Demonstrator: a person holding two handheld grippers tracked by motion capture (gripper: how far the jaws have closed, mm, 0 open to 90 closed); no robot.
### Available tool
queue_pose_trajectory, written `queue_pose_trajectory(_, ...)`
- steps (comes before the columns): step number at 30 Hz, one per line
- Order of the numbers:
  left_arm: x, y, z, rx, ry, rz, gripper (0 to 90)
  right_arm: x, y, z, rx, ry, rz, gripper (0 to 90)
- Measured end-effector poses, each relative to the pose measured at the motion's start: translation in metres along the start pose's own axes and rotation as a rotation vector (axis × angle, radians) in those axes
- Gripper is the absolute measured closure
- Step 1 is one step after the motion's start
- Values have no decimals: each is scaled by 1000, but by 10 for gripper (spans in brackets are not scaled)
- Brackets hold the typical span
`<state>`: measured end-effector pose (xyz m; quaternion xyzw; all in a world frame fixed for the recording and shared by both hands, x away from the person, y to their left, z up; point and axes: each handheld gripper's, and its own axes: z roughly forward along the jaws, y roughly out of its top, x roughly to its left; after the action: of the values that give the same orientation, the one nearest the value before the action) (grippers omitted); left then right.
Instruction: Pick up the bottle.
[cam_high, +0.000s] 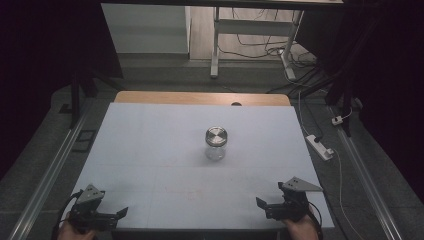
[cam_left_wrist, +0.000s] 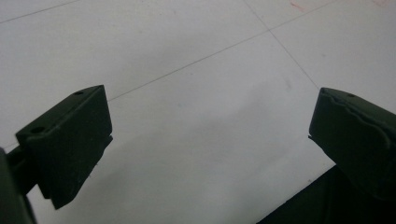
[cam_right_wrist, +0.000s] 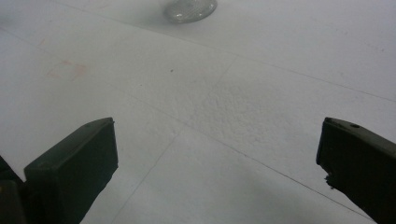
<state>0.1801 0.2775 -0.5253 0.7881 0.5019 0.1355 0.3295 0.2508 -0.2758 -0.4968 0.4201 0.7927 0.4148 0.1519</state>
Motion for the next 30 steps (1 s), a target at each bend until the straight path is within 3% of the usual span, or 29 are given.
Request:
queue_pose_trajectory(7,0,0,0,3,0,-5,4,-1,1,1,13,19,-2,0)
queue_pose_trajectory(15,4,1,0,-5,31,-17,8,0,1,3,32,33,-12,0)
queue_pose_trajectory(25,2,1,3,18,18,14,5,0,2,5,49,26,-10,0)
queue_pose_trajectory(30,3,1,2,11,7,2,0,1,3,5,46,24,-19,0)
